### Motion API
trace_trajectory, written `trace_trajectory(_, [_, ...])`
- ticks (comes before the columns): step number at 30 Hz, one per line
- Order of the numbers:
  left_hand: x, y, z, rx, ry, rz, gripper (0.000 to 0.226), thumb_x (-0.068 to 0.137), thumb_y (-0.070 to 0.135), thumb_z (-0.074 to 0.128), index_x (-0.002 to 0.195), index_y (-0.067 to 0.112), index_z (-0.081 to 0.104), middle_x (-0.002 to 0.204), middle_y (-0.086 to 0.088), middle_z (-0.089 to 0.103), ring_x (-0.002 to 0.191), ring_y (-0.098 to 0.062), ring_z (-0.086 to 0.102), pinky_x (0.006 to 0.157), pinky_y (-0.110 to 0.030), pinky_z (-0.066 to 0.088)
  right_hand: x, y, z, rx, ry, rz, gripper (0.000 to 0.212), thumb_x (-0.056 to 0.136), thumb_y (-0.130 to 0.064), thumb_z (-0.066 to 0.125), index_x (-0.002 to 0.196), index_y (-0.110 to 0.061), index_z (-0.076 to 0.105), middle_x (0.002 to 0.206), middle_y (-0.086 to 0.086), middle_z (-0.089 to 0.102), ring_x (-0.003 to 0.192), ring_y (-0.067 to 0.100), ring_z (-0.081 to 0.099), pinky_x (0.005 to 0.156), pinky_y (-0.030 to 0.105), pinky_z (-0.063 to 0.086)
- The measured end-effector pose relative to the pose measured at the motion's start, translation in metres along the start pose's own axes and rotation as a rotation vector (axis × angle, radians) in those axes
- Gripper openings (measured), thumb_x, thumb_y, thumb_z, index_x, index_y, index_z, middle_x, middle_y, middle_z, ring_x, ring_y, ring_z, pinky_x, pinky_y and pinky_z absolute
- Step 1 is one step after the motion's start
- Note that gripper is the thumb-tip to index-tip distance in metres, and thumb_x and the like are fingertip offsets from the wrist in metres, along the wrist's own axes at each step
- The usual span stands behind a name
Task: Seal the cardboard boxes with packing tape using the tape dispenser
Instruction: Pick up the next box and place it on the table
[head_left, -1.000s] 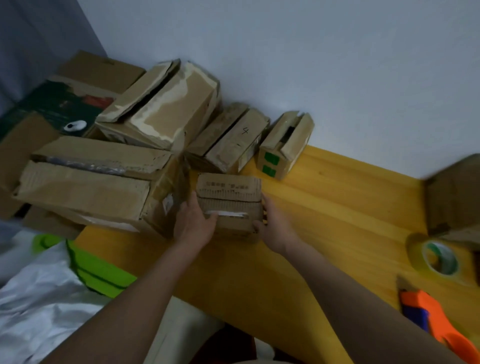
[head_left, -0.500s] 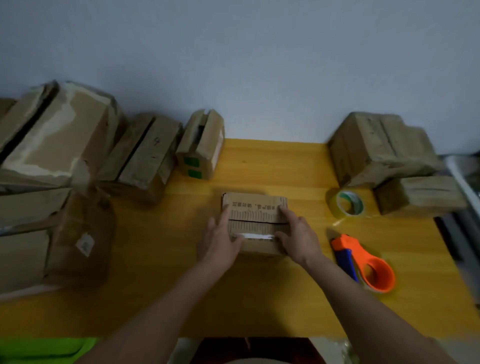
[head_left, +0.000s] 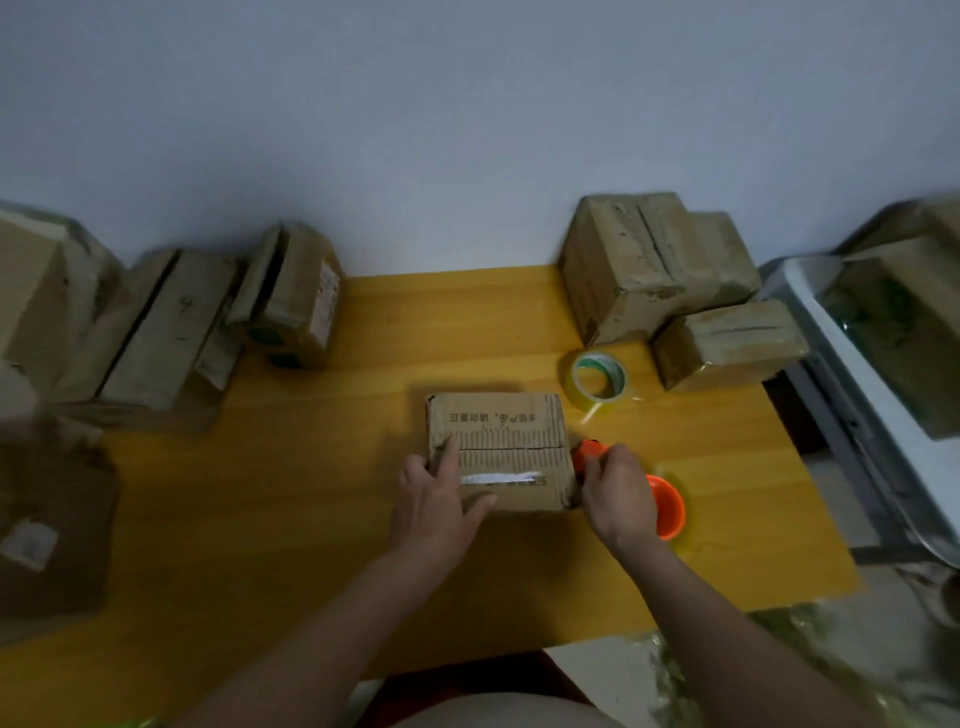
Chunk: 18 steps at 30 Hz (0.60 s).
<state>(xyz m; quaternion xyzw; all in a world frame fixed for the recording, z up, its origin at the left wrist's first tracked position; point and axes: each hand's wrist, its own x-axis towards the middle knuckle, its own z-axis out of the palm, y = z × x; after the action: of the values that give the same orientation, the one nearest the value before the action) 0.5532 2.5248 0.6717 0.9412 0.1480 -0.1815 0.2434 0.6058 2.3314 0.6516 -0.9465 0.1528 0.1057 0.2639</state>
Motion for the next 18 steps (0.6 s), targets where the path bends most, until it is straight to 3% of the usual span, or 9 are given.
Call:
trace_trajectory(3, [-0.006,0.014,0.010,-0.016,0.093,-0.035,0.081,0.091,0.055,0.052,0.154,0.032,0.007,0.154,-0.006,-0.011,0.144,-0.027,0.001,0.112,-0.038,0.030,0.004,0.040,0.008,-0.277,-0.014,0.096,0.060,0.091,-0.046,0.056,0.123,0.003,0.044,0.124,0.020,0.051,0.118,0.034,0.047,0.099,0.039,0.036])
trace_trajectory(5, [-0.007,0.015,0.016,0.090,0.149,0.059,0.073,0.096,0.052,0.045,0.152,0.034,0.002,0.158,-0.003,-0.022,0.147,-0.027,-0.015,0.119,-0.042,0.009,0.004,0.058,0.015,-0.392,-0.075,0.109,0.076,0.085,-0.053,0.061,0.132,0.002,0.038,0.130,0.018,0.048,0.122,0.032,0.045,0.102,0.037,0.034])
trace_trajectory(8, [-0.010,0.011,0.024,0.290,0.181,0.350,0.061,0.100,0.051,0.032,0.152,0.030,0.008,0.162,-0.003,-0.005,0.145,-0.020,-0.015,0.116,-0.037,-0.017,0.004,0.070,0.020,-0.443,-0.165,0.067,0.063,0.087,-0.047,0.061,0.130,-0.006,0.043,0.127,0.013,0.055,0.118,0.030,0.052,0.097,0.038,0.040])
trace_trajectory(10, [-0.011,0.006,0.030,0.348,0.054,0.408,0.063,0.101,0.050,0.029,0.153,0.030,0.002,0.161,-0.001,-0.009,0.140,-0.016,-0.024,0.112,-0.033,-0.022,0.004,0.072,0.019,-0.404,-0.172,0.061,0.048,0.089,-0.042,0.060,0.123,-0.008,0.048,0.117,0.013,0.063,0.110,0.030,0.059,0.091,0.037,0.042])
trace_trajectory(13, [-0.010,0.003,0.029,0.345,-0.021,0.402,0.066,0.101,0.048,0.033,0.153,0.032,-0.005,0.161,0.001,-0.014,0.137,-0.012,-0.028,0.111,-0.032,-0.021,0.003,0.078,0.006,-0.266,-0.148,0.058,0.036,0.090,-0.036,0.062,0.111,-0.007,0.054,0.101,0.015,0.067,0.097,0.035,0.062,0.079,0.037,0.043])
trace_trajectory(15, [-0.011,0.005,0.025,0.265,-0.057,0.393,0.067,0.100,0.048,0.037,0.154,0.032,0.000,0.162,0.004,-0.011,0.141,-0.010,-0.024,0.114,-0.032,-0.015,0.003,0.082,-0.011,-0.090,-0.152,0.010,0.024,0.089,-0.029,0.066,0.092,-0.009,0.055,0.080,0.011,0.062,0.078,0.033,0.059,0.064,0.034,0.037])
trace_trajectory(18, [-0.012,0.018,0.010,-0.010,0.082,0.350,0.063,0.097,0.039,0.051,0.152,0.022,0.025,0.160,-0.001,0.015,0.147,-0.016,0.004,0.118,-0.033,0.006,-0.002,0.079,-0.046,0.208,-0.247,-0.100,0.032,0.087,-0.015,0.069,0.069,-0.016,0.042,0.062,-0.001,0.041,0.056,0.014,0.037,0.050,0.024,0.026])
